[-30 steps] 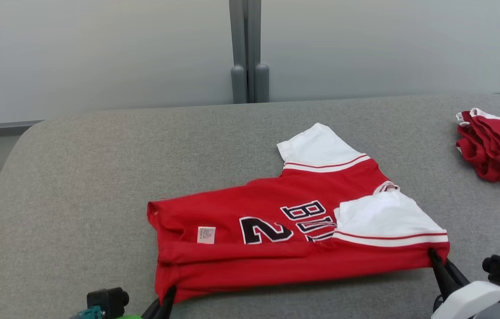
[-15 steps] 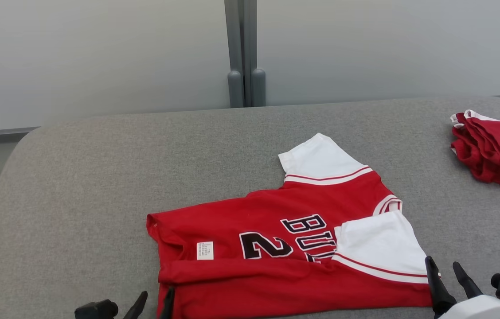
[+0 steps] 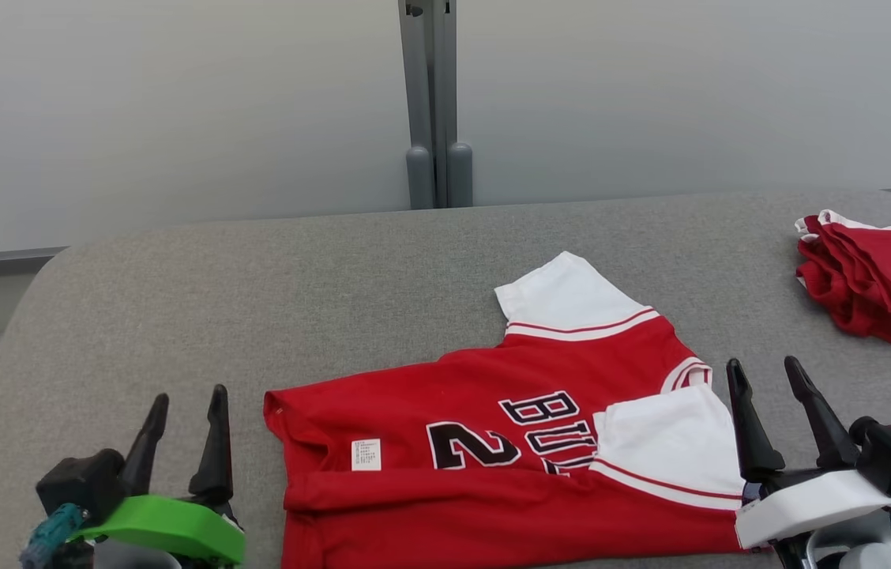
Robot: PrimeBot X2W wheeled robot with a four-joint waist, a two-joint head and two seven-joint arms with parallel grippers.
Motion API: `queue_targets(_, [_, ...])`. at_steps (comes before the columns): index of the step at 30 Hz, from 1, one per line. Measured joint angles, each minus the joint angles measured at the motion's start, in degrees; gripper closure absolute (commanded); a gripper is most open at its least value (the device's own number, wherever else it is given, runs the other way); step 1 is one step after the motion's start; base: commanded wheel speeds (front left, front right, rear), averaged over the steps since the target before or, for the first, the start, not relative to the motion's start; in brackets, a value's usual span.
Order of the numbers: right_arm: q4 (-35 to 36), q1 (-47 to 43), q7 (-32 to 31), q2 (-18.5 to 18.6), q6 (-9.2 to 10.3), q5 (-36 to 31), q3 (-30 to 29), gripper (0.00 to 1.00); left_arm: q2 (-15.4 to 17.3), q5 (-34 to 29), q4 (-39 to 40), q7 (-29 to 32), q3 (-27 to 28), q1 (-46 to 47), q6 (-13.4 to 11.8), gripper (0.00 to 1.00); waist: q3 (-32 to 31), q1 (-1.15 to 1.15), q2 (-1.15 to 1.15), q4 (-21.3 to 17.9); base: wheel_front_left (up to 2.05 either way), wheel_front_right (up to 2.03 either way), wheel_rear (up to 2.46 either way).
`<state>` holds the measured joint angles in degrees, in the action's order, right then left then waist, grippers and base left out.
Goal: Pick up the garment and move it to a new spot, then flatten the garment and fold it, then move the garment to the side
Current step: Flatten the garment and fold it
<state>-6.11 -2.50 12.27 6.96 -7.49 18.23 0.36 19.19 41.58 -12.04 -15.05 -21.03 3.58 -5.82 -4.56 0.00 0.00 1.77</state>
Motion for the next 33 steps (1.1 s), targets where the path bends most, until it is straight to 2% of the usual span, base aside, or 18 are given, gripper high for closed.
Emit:
queue_targets(5, [1.93,0.31,1.01,0.82,0.00,-3.47,0.43,0.00,-0.02,-5.39,1.99,0.00,5.48,-0.10,0.14,0.00,-0.54,0.00,0.00,0.15,0.00,0.00,0.00])
queue_targets(13, [3.74,-0.71,1.46,1.44,0.00,-5.04,0.21,0.00,-0.58,-10.03,3.34,-0.08,11.27,-3.29,2.77,0.00,-1.24,0.00,0.00,0.22,0.00,0.00,0.00])
queue_targets(23, [4.11,-3.39,0.63,1.01,0.00,-5.19,0.54,0.00,-2.98,-13.29,2.50,-0.09,14.18,-7.39,6.83,0.00,-1.88,0.00,0.00,1.37,0.00,0.00,0.00])
queue_targets(33, [4.00,-5.29,-0.29,0.45,0.00,-5.17,0.32,0.00,-6.00,-15.73,0.24,-0.09,16.00,-8.93,8.97,0.00,-2.51,0.00,0.00,2.06,0.00,0.00,0.00])
